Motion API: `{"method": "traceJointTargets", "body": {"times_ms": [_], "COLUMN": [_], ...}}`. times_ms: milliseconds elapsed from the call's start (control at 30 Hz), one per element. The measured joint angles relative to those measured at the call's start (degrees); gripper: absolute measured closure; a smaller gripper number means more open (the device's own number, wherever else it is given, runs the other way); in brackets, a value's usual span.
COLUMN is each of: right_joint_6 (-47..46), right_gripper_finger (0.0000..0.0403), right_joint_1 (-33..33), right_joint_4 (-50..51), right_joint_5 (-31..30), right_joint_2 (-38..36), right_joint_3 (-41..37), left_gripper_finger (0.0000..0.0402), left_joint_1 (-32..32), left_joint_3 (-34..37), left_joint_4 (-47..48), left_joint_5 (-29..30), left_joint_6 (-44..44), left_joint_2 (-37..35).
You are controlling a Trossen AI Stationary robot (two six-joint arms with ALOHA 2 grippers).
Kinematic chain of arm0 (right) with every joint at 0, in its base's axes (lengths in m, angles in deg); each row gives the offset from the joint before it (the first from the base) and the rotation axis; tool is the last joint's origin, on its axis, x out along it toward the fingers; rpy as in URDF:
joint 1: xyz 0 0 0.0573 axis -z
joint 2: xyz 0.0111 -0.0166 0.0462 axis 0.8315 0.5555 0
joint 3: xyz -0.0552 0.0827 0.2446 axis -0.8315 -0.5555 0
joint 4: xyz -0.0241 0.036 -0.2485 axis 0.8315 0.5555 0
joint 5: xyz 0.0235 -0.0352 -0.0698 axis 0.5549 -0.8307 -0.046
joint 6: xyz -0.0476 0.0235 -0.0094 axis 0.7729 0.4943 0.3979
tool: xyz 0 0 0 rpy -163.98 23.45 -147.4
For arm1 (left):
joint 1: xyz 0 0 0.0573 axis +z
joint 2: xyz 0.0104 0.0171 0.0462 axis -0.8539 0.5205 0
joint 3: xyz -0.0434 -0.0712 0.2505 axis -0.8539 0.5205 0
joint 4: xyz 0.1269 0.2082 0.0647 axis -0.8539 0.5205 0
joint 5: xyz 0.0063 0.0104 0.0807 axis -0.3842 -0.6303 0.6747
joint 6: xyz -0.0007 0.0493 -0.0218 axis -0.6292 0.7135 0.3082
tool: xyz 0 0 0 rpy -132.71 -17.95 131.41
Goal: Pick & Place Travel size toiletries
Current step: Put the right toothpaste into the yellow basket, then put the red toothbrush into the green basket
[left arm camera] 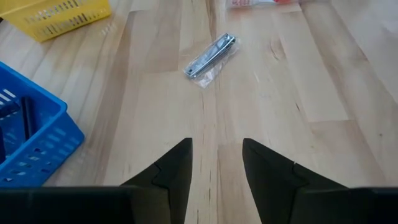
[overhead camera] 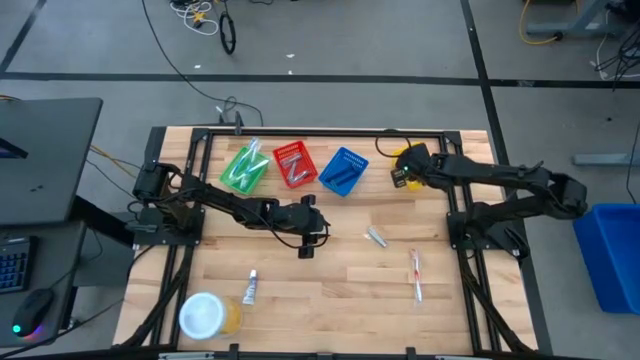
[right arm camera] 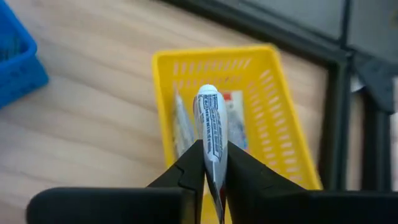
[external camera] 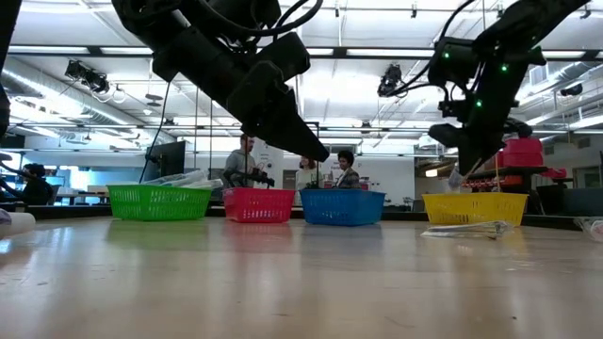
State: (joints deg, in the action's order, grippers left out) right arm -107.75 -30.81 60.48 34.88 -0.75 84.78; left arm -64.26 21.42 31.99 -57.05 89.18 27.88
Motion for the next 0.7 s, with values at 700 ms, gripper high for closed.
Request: {"method": "traceJointTargets", "body": {"times_ms": [700], "right_joint_6": [9.13], "right_gripper_finger": [0.0205], "right_joint_1": [6.38], "right_joint_4": [-12.95], "right_joint_5": [5.19], "right_joint_2": [0.26], "right_joint_3": [-9.17], "left_gripper_finger": [0.0251], "left_joint_1": [0.0], "left_joint_3": [0.0], "left_joint_4": [0.02], "left_joint_5": [0.06], "left_joint_6": [0.44], "left_joint_2": [0.0]}}
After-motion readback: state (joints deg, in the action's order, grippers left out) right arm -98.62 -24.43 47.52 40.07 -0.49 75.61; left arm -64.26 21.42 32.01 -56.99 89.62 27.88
